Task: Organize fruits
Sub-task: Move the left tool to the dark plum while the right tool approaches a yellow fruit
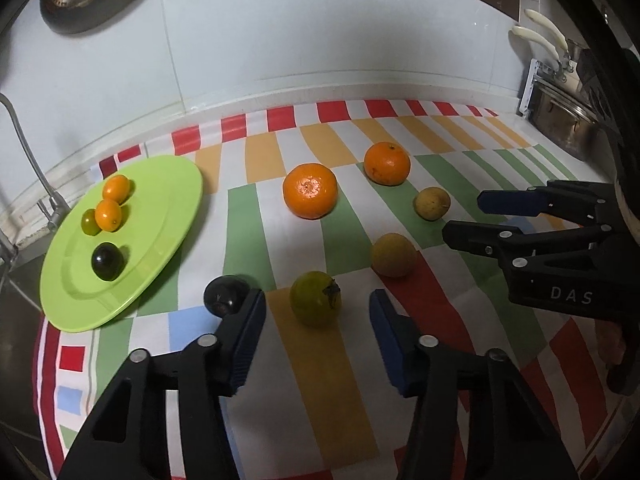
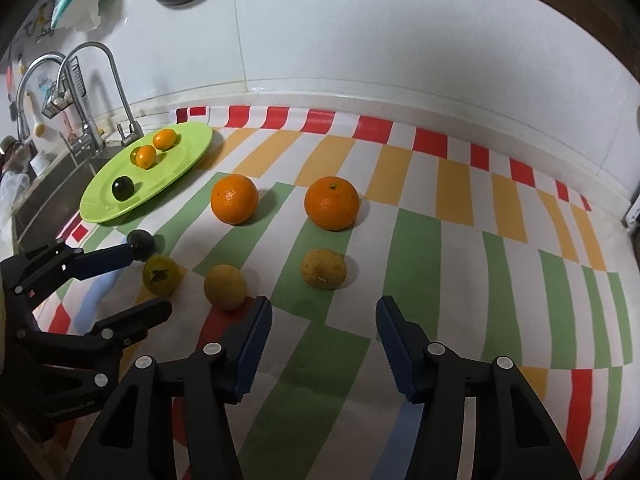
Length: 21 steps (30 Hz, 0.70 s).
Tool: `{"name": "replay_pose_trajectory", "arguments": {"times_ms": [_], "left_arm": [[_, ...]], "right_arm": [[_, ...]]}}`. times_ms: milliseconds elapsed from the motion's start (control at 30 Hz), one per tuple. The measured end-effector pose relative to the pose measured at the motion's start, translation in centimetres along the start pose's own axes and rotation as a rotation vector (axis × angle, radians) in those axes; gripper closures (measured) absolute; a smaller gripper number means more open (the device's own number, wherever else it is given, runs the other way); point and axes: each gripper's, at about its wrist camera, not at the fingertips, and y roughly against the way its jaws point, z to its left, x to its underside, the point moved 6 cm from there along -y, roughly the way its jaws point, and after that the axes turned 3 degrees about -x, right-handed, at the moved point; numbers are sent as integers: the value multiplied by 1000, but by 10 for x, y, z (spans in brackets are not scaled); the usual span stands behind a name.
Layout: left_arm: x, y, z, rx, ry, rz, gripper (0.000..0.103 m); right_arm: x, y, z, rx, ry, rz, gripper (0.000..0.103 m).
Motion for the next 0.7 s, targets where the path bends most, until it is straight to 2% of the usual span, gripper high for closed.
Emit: {"name": "replay_pose_trajectory", "arguments": {"times_ms": [367, 533, 700], "left_arm": [[0, -12, 1, 24, 19, 34, 68], [-3, -14, 3, 25, 33, 33, 75], [-5, -15, 3, 34, 40, 30, 75]], "right_arm": [[-12, -17, -2, -12, -9, -6, 55], [-14, -25, -3, -26, -30, 3, 62], [-14, -29, -3, -33, -38, 13, 71]]}}
